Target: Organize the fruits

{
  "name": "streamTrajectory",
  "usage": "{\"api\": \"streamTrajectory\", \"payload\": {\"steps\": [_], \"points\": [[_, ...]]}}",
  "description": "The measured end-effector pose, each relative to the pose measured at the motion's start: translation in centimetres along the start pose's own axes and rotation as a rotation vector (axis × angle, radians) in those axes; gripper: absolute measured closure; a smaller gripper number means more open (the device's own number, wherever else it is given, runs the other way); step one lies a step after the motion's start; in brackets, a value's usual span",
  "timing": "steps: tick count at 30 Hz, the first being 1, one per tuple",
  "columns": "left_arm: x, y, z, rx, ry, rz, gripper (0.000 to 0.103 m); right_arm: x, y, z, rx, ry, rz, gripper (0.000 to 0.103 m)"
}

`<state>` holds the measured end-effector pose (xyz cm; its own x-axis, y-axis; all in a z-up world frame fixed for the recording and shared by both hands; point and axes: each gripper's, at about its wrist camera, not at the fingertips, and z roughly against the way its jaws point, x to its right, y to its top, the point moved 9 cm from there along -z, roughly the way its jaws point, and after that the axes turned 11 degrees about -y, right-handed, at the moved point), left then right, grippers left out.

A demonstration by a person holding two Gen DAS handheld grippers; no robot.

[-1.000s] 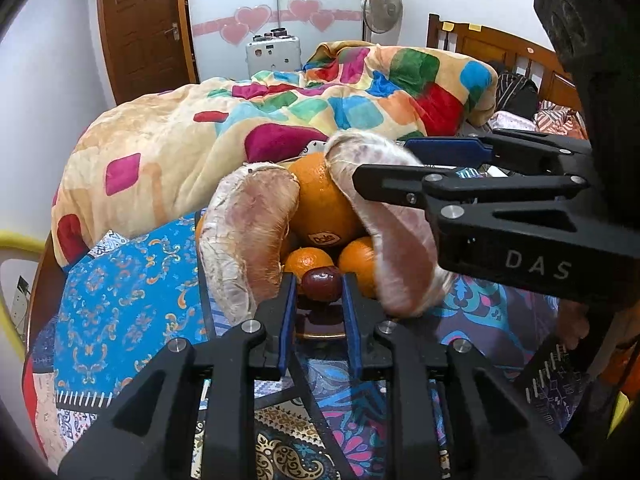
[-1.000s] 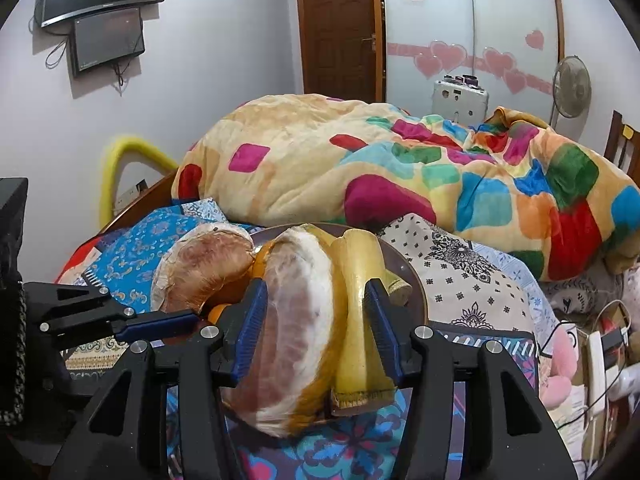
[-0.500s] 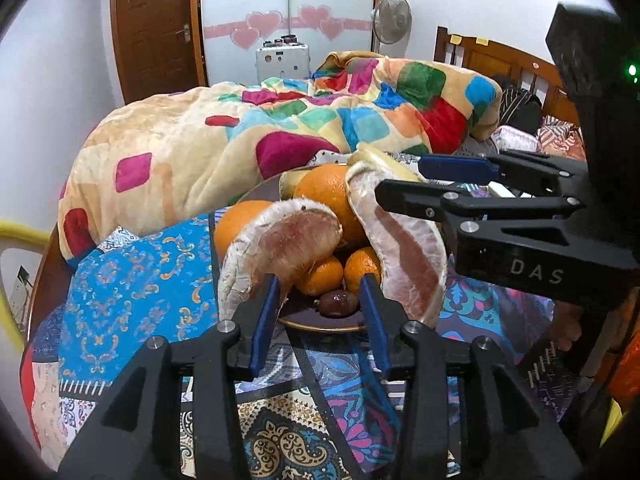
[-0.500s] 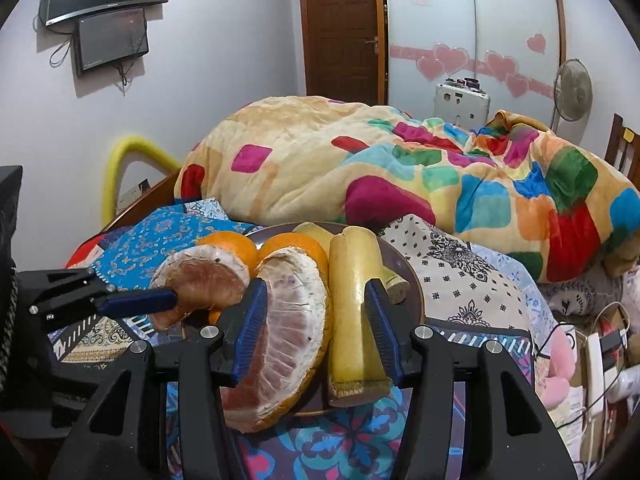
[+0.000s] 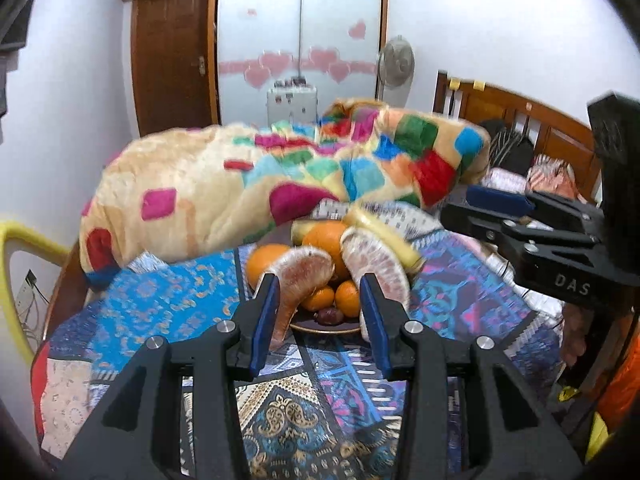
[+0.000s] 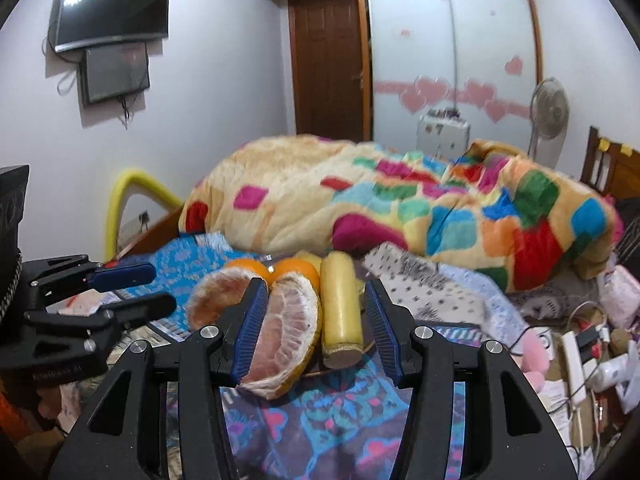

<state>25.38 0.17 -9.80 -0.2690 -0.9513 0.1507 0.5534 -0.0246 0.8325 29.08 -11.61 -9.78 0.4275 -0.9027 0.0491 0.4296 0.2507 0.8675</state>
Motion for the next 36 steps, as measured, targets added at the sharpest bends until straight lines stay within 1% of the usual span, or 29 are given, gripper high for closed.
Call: {"api": "streamTrajectory", "payload": {"steps": [4,6,9,10,13,15,17,21,23,24,26,28,30,33,36], "points": [[1.5,1.5,5.0,0.107,0.004,-0.015,0.061,-0.3,1.3,4.9,0.090,0.001,-0.021,0.055],[2.6,2.3,7.9,0.175,0.009,-0.026,0.054,-0.5,2.0,7.5,0.146,-0.005,-0.031,0.055],[4.0,2.9,11.7,0.257,0.016,-0.043,0.048,-1.2,2.7,11.6,0.226,-0.012,-0.038,0.054],[4.3,3.0,12.5,0.272,0.018,-0.049,0.048,-1.5,2.8,12.5,0.245,-0.018,-0.037,0.053],[5.6,2.9,15.4,0.326,0.027,-0.062,0.046,-2.2,3.1,15.5,0.306,-0.037,-0.041,0.042],[6.1,2.8,17.1,0.358,0.030,-0.062,0.041,-2.6,3.1,17.0,0.337,-0.045,-0.046,0.038],[6.5,2.5,18.5,0.381,0.036,-0.065,0.039,-3.0,3.1,18.3,0.361,-0.050,-0.051,0.031],[7.2,2.0,20.6,0.412,0.057,-0.077,0.031,-3.6,2.8,19.7,0.391,-0.068,-0.044,0.024],[7.3,1.7,21.3,0.418,0.065,-0.078,0.029,-3.8,2.6,20.1,0.400,-0.077,-0.049,0.014],[7.3,1.6,21.6,0.422,0.067,-0.078,0.026,-3.8,2.6,20.2,0.403,-0.080,-0.055,0.012],[7.4,1.3,22.2,0.430,0.074,-0.073,0.019,-3.6,2.4,20.4,0.403,-0.086,-0.073,0.002],[7.3,1.2,22.7,0.442,0.081,-0.071,0.015,-3.4,2.1,20.8,0.414,-0.099,-0.082,0.000],[7.4,1.0,23.0,0.448,0.090,-0.073,0.010,-3.4,2.0,21.0,0.422,-0.118,-0.077,0.000],[7.5,0.9,23.4,0.458,0.107,-0.081,0.007,-3.5,1.7,21.4,0.425,-0.125,-0.072,0.000],[7.5,0.7,23.5,0.463,0.107,-0.071,0.003,-3.4,1.7,21.5,0.425,-0.127,-0.072,0.000]]}}
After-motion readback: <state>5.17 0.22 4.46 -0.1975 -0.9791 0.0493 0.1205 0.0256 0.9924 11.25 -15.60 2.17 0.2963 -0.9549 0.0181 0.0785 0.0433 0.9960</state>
